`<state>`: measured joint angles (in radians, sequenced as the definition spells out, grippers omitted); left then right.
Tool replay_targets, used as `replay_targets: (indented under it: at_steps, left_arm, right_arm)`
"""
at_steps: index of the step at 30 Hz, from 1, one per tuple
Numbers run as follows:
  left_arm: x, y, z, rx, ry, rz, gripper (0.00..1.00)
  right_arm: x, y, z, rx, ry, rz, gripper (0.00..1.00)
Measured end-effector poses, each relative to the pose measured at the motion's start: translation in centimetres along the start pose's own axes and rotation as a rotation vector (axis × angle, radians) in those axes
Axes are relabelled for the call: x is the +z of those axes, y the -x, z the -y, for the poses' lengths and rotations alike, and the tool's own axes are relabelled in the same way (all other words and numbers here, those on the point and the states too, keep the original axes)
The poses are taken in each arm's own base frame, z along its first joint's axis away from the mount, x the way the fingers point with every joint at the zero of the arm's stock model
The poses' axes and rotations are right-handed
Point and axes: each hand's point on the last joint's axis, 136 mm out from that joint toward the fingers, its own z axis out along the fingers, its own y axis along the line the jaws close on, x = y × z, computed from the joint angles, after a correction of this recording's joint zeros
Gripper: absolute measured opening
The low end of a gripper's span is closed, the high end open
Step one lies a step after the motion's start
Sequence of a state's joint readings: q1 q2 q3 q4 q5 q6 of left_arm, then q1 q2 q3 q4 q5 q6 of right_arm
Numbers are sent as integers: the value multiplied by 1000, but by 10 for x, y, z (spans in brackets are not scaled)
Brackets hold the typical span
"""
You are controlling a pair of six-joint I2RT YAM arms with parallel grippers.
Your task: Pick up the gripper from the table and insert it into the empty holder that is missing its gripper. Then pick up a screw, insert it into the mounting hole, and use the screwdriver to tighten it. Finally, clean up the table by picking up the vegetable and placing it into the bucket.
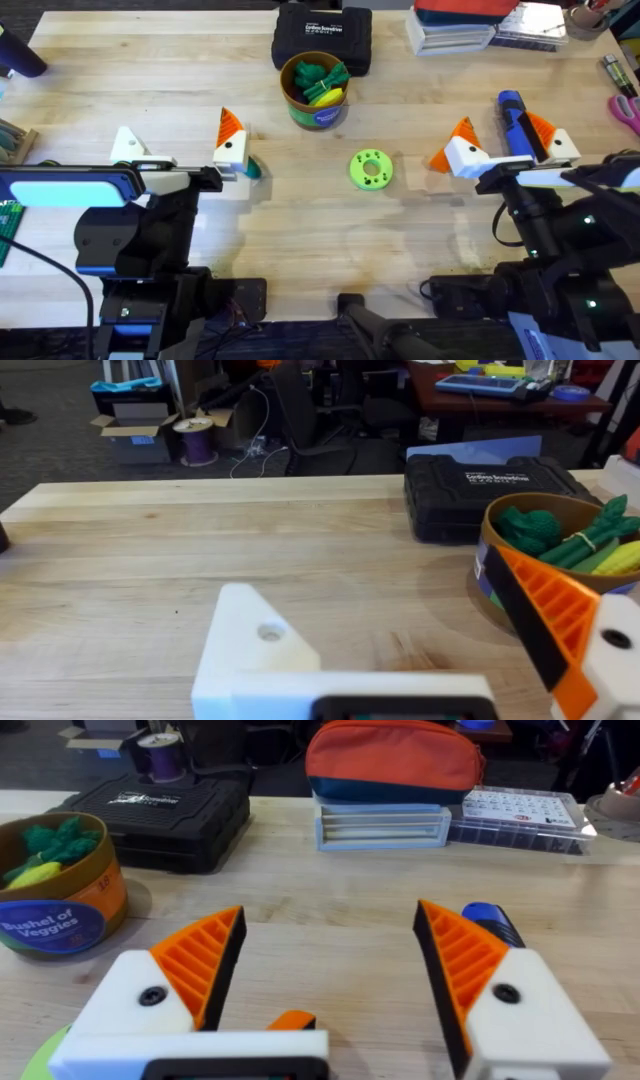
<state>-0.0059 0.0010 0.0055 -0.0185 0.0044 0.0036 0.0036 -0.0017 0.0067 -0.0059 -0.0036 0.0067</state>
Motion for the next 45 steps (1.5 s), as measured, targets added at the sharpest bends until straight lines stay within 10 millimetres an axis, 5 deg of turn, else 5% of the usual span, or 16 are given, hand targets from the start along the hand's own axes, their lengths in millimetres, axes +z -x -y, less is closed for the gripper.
replay_targets:
  at_steps: [14, 18, 22, 27, 34, 36, 39, 40, 44, 45]
  left_arm:
    - [-1, 1, 1, -8, -7, -12, 980]
    - [-11, 28, 2, -16, -10, -37, 980]
    - [-31, 61, 3, -22, -18, -159, 982]
    - [-52, 59, 13, -40, -70, -473, 983]
    - [-42, 51, 30, -78, -166, -627, 983]
    - [-42, 46, 32, -90, -176, -655, 837]
    - [-41, 45, 34, -94, -183, -662, 358]
    - [-40, 46, 34, -86, -187, -652, 323]
    - [-27, 66, 35, -86, -197, -557, 932]
    - [-23, 72, 36, -85, -200, -528, 973]
  right_arm:
    - [0, 2, 1, 2, -7, 7, 993]
    - [-8, 1, 1, 18, -8, -80, 993]
    - [-33, 34, 0, 26, -11, -173, 993]
    - [-63, 91, -2, 30, -11, -191, 993]
    - [-66, 97, -2, 30, -11, -208, 993]
    - [-66, 96, -2, 30, -11, -213, 993]
    - [-67, 93, -2, 31, -11, -226, 994]
    - [-67, 93, -2, 31, -11, -227, 993]
    - [-67, 92, -2, 31, -11, -229, 992]
    - [-67, 92, -2, 31, -11, -229, 993]
